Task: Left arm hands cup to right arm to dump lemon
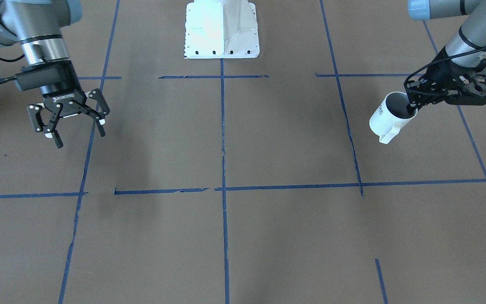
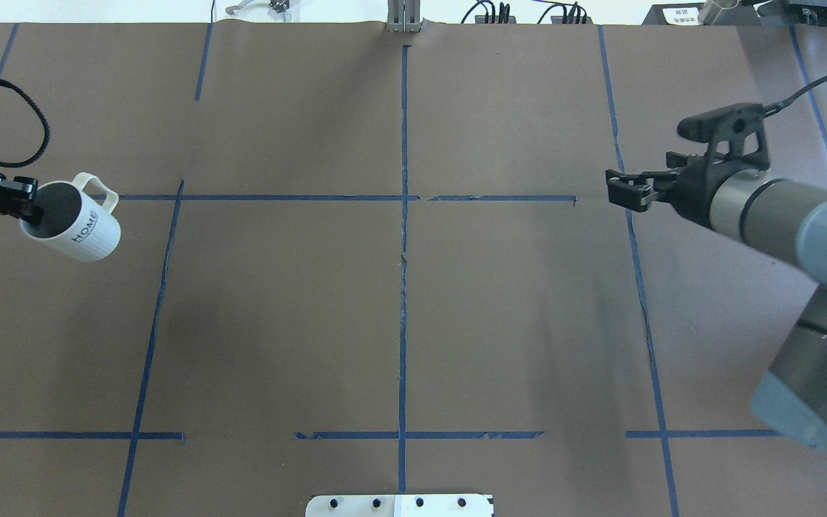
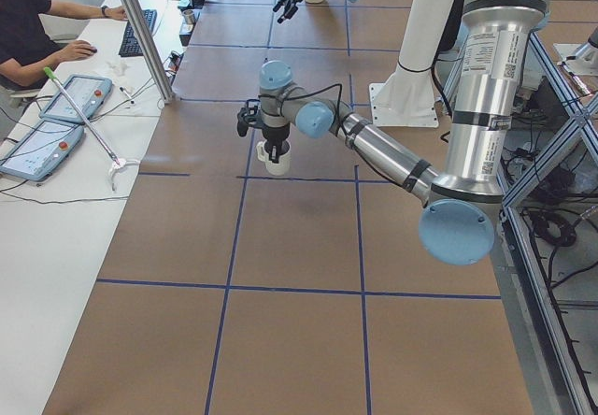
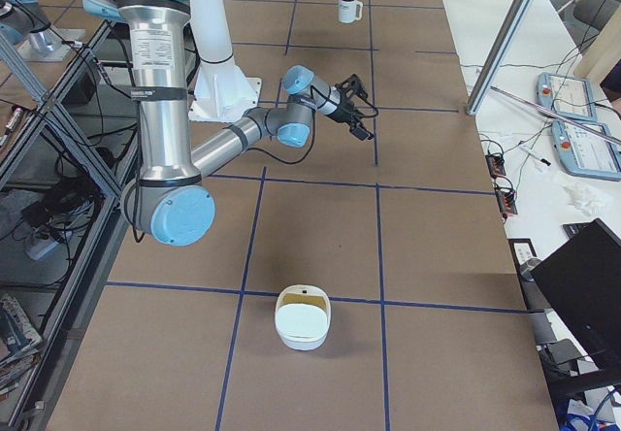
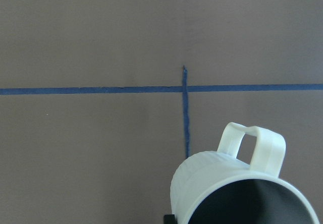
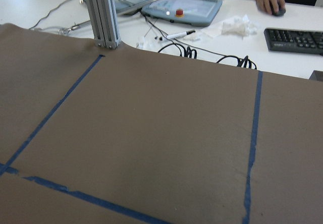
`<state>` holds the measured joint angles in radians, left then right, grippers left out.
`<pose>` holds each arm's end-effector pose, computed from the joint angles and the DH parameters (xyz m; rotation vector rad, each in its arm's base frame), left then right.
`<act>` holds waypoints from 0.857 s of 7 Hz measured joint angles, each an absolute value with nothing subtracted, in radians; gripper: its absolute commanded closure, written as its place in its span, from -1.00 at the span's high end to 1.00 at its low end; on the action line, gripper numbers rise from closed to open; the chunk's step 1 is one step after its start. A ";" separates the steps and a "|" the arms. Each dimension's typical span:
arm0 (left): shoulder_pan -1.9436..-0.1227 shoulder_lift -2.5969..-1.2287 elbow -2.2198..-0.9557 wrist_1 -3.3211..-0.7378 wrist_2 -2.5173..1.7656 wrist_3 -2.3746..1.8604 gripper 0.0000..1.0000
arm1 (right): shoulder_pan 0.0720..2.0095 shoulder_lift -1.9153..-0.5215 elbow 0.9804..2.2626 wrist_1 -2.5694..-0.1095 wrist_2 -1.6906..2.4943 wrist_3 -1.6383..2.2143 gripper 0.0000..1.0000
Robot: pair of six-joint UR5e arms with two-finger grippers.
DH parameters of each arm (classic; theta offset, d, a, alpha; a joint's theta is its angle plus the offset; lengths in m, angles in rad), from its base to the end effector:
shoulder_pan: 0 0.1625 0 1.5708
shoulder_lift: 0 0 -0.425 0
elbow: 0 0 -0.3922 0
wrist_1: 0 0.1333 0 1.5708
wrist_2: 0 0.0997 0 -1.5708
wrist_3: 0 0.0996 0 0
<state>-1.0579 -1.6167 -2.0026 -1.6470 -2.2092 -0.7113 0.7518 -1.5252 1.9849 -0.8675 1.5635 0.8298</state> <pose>0.1783 -0.4673 0.4223 0.0803 0.8150 -0.0104 -0.2750 -0.4406 0.3610 0.7944 -0.8494 0.0138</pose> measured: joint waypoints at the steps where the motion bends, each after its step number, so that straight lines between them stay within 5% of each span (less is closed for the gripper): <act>1: -1.084 -1.569 -1.958 -1.695 -2.219 -0.683 -1.00 | 0.885 -1.540 1.989 -0.924 1.795 0.788 1.00; 6: -1.162 -1.515 -1.786 -1.735 -2.331 -0.692 -0.97 | 1.133 -1.607 1.979 -1.294 2.201 0.404 1.00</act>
